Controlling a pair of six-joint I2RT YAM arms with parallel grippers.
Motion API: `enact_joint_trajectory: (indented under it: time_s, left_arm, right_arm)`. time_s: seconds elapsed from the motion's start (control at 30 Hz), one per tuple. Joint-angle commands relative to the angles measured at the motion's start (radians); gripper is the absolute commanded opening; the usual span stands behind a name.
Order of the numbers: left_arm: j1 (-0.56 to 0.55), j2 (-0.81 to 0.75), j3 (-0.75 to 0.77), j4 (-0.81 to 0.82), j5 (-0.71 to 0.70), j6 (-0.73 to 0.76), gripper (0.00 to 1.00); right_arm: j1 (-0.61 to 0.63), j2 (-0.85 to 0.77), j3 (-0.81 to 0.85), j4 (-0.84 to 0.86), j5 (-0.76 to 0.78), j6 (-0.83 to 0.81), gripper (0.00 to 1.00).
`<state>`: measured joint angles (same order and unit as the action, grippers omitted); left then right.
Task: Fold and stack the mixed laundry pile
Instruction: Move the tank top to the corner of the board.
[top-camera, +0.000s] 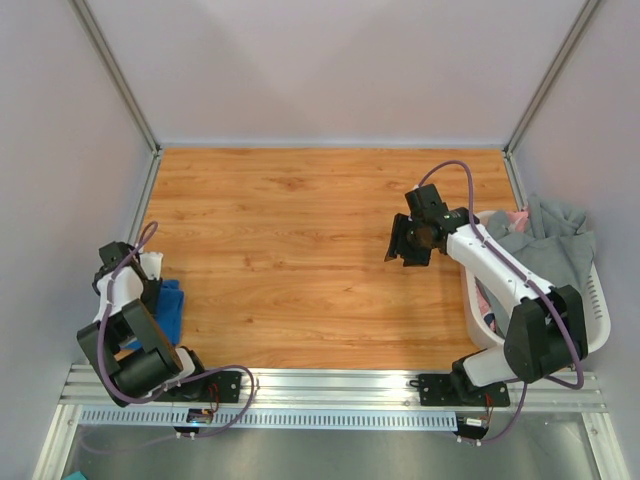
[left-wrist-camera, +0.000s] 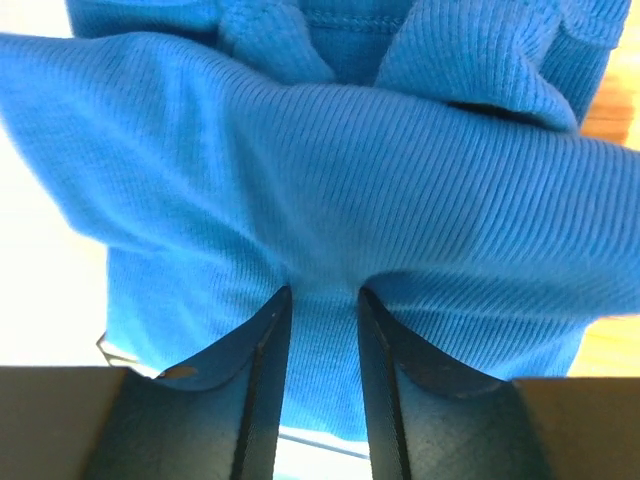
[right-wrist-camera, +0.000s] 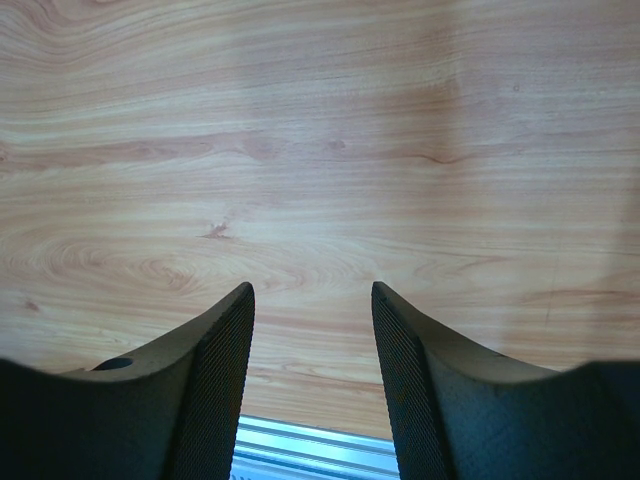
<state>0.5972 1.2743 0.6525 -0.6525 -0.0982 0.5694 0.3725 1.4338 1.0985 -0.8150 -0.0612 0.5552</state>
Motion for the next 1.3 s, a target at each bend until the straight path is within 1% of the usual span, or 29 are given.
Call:
enact_joint_trajectory:
  time_s: [0.0, 0.17, 0.27, 0.37, 0.5, 0.63, 0.8, 1.07, 1.17, 1.27]
  left_arm:
    - [0.009, -0.016, 0.085, -0.068, 0.009, -0.037, 0.41]
    - [0.032, -0.010, 0.215, -0.110, 0.037, -0.045, 0.43]
    - [0.056, 0.016, 0.252, -0.102, 0.049, -0.040, 0.44]
    - [0.065, 0.068, 0.271, -0.053, 0.048, -0.039, 0.44]
    - [0.065, 0.187, 0.314, -0.012, 0.122, -0.075, 0.43]
    - [0.066, 0.264, 0.361, 0.039, 0.137, -0.128, 0.42]
    - [0.070, 0.335, 0.334, 0.100, 0.034, -0.120, 0.41]
    - [0.079, 0.292, 0.273, 0.122, 0.012, -0.126, 0.41]
    - [0.082, 0.289, 0.268, 0.129, -0.006, -0.108, 0.41]
    - [0.082, 0.275, 0.289, 0.110, 0.017, -0.109, 0.42]
  right_arm:
    - [0.002, -0.035, 0.035, -0.009, 0.009, -0.009, 0.53]
    - [0.002, -0.053, 0.029, -0.006, 0.008, -0.005, 0.53]
    - [0.002, -0.056, 0.021, -0.006, 0.008, -0.006, 0.54]
    - [0.002, -0.055, 0.017, 0.002, 0.004, -0.006, 0.54]
    - [0.002, -0.044, 0.024, 0.004, -0.002, -0.003, 0.54]
    - [0.002, -0.041, 0.027, -0.003, 0.003, -0.003, 0.53]
    - [0.002, -0.049, 0.021, -0.007, 0.014, 0.003, 0.53]
    - [0.002, -0.035, 0.038, -0.007, 0.014, -0.001, 0.53]
    - [-0.003, -0.032, 0.050, -0.006, 0.008, -0.005, 0.53]
    - [-0.010, -0.033, 0.067, -0.015, 0.004, -0.012, 0.53]
